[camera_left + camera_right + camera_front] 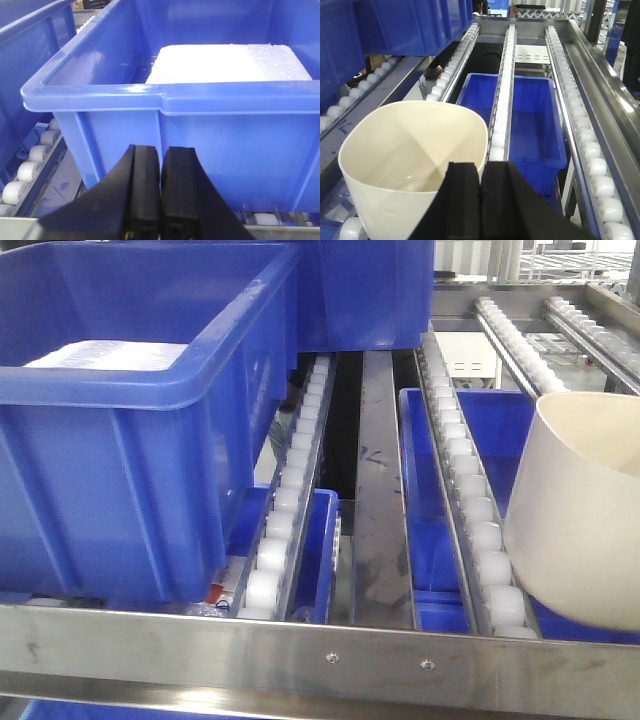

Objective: Move white bin to right shelf second layer

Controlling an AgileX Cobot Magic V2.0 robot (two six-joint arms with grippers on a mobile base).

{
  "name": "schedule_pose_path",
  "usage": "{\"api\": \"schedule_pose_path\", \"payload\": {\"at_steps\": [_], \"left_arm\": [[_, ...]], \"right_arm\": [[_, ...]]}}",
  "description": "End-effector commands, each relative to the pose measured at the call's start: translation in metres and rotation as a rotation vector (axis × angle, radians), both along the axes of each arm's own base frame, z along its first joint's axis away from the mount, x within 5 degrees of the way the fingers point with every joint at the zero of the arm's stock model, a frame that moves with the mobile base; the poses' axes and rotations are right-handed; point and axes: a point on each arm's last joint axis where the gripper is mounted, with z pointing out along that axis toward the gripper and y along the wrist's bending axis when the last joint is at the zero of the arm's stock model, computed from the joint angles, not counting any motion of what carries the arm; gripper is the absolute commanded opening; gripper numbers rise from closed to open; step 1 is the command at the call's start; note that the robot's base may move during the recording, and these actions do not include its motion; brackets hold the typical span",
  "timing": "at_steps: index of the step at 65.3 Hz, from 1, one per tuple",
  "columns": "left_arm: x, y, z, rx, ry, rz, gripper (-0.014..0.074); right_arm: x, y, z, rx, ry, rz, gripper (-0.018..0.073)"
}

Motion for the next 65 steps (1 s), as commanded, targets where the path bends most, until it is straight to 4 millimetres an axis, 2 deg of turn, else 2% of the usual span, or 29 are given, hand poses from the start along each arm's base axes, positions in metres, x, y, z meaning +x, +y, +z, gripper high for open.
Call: {"api": "schedule_pose_path", "payload": {"at_steps": [1, 65], "left_arm": [[0.0005, -0.0003, -0.0038, -0.016, -0.064, -0.004, 0.0085], [0.0005, -0.0003, -0.0038, -0.016, -0.064, -0.004, 0.0085]], "right_arm": [[-0.0027, -0.0015, 0.0145, 0.005, -0.125, -0.018, 0.0051], [-0.0028, -0.0015, 0.0146, 0.005, -0.126, -0.019, 0.0051]]}}
